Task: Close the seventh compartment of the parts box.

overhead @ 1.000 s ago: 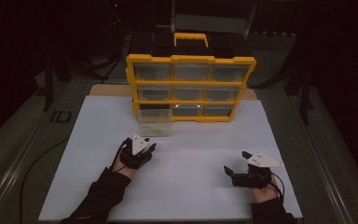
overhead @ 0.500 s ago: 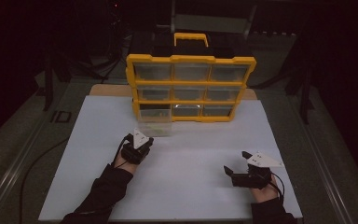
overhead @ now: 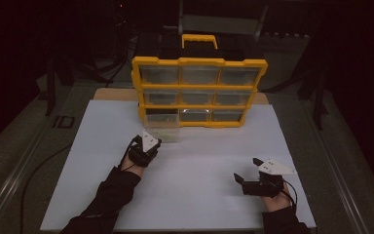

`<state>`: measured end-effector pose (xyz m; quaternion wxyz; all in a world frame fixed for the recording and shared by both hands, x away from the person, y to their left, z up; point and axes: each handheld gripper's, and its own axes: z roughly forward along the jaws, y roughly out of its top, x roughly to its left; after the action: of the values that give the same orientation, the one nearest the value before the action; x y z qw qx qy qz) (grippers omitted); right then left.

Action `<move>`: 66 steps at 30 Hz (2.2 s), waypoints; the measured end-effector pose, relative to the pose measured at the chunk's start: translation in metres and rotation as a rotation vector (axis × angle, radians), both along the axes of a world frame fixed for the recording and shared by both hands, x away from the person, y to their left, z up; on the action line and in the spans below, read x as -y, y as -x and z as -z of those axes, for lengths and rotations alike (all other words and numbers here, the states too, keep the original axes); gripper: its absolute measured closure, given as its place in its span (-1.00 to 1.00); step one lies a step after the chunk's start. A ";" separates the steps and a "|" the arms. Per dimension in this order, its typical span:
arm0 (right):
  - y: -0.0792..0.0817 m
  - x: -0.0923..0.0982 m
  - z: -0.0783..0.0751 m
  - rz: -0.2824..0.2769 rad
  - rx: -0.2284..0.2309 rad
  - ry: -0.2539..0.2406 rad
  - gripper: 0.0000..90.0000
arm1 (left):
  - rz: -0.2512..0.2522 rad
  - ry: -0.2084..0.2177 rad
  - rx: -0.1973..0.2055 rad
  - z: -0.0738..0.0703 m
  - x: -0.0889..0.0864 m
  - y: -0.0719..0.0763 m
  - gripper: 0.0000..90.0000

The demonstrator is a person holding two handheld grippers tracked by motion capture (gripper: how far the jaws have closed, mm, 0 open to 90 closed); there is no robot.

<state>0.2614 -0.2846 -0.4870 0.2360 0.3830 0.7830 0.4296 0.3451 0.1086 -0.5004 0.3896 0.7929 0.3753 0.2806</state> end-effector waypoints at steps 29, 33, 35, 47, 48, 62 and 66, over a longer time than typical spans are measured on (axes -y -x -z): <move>0.000 0.001 0.000 0.001 0.001 -0.004 -0.79 | -0.013 -0.038 0.005 -0.001 0.003 -0.014 1.00; 0.000 0.001 0.000 0.003 0.002 -0.007 -0.79 | -0.016 -0.037 0.005 -0.001 0.002 -0.016 1.00; 0.000 0.000 0.000 0.001 0.003 -0.002 -0.79 | -0.019 -0.030 0.003 -0.001 0.002 -0.017 1.00; 0.000 0.000 -0.001 -0.001 0.005 0.010 -0.79 | -0.026 -0.042 0.000 -0.002 0.002 -0.024 1.00; 0.000 0.000 -0.001 -0.003 0.004 0.007 -0.79 | -0.027 -0.038 0.000 -0.001 0.002 -0.025 1.00; 0.000 -0.001 -0.002 -0.003 0.011 0.007 -0.79 | -0.042 -0.027 -0.019 -0.001 0.001 -0.036 1.00; 0.001 -0.001 -0.002 -0.003 0.011 0.007 -0.79 | -0.044 -0.021 -0.019 0.000 -0.001 -0.039 1.00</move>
<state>0.2609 -0.2834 -0.4854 0.2412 0.3786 0.7838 0.4292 0.3844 0.1099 -0.4999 0.3715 0.7910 0.3934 0.2855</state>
